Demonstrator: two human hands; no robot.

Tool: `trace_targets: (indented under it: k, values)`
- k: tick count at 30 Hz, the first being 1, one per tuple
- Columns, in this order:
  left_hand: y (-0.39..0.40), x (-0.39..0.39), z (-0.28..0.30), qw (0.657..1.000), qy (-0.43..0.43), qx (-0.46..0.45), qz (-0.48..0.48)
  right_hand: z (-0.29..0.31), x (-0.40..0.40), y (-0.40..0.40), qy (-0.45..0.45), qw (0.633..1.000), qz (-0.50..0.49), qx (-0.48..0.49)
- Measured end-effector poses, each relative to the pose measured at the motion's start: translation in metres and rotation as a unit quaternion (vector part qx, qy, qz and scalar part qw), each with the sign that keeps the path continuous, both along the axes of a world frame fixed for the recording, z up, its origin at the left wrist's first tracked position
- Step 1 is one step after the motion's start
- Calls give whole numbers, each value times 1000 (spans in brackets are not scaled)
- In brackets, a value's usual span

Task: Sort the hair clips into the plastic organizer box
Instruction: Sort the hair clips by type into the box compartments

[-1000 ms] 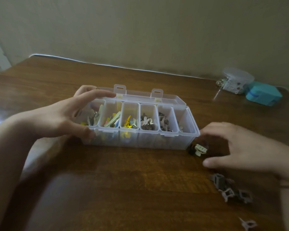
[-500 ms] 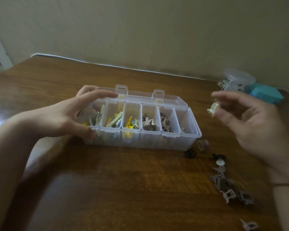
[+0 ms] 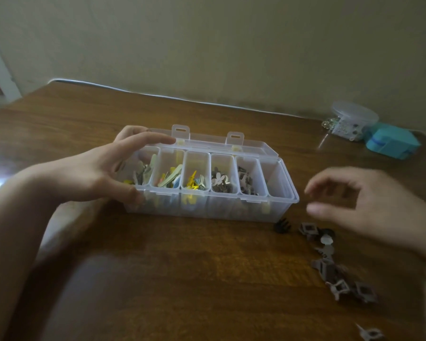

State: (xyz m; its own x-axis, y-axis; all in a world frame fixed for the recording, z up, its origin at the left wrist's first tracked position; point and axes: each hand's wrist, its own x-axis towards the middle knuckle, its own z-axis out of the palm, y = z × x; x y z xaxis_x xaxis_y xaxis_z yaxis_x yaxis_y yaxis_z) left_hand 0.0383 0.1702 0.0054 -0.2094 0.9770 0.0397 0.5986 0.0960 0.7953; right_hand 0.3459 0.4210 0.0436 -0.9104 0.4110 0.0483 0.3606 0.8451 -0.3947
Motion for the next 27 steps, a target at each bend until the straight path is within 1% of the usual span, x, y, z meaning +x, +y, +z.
trace_targets:
  k: [1, 2, 3, 4, 8, 9, 11, 12, 13, 14, 15, 16, 17, 19, 20, 21, 22, 23, 25, 26, 27]
  values:
    - [0, 0, 0, 1000, -2, 1, -2, -1, 2, 3, -108, 994, 4, 8]
    - [0, 0, 0, 1000, -2, 1, -2, -4, 1, 2, -184, 983, 7, 12]
    - [0, -1, 0, 1000, 1, 2, -2, -7, -1, 2, -212, 977, 12, 11]
    - [0, 0, 1, 1000, 4, 1, -1, -11, -3, 2, -206, 978, 15, 9]
    - [0, 0, 1, 1000, 5, 2, -1, -9, -2, 5, -123, 992, 32, 8]
    - [0, 0, 0, 1000, 4, 4, -1, -6, 1, 6, -82, 996, 34, 3]
    - [0, -1, -1, 1000, 0, 7, -4, 1, 4, 6, 58, 996, 29, -53]
    - [0, -1, -1, 1000, 0, 7, -6, 3, 3, 5, 144, 984, 25, -98]
    - [0, -1, -1, 1000, 2, 8, -8, 2, 2, 4, 223, 964, 23, -144]
    - [0, -1, -1, 1000, 5, 8, -8, 0, -2, 2, 288, 940, 24, -183]
    - [0, -1, -1, 1000, 6, 9, -7, -4, -7, -1, 333, 921, 24, -202]
    - [0, -1, -1, 1000, 6, 9, -6, -9, -12, -6, 350, 916, 22, -194]
    - [0, -1, 0, 1000, 9, 10, -5, -13, -17, -9, 336, 927, 18, -163]
    - [0, -1, 1, 1000, 16, 12, -7, -20, -22, -11, 238, 969, 18, -65]
    - [0, 0, 1, 1000, 19, 12, -7, -22, -22, -10, 191, 981, 26, -16]
    - [0, -1, 1, 1000, 21, 12, -6, -21, -21, -10, 171, 985, 35, 12]
    - [0, 0, 1, 1000, 19, 10, -6, -19, -19, -9, 185, 981, 40, 26]
    - [0, 0, 1, 1000, 16, 8, -6, -15, -17, -8, 219, 975, 39, 29]
    - [0, -1, 0, 1000, 11, 4, -6, -5, -11, -10, 283, 959, -1, -1]
    - [0, -1, 0, 1000, 11, 3, -6, -3, -8, -9, 287, 957, -27, -18]
    - [0, -1, 0, 1000, 14, 2, -4, -2, -6, -7, 251, 967, -45, -25]
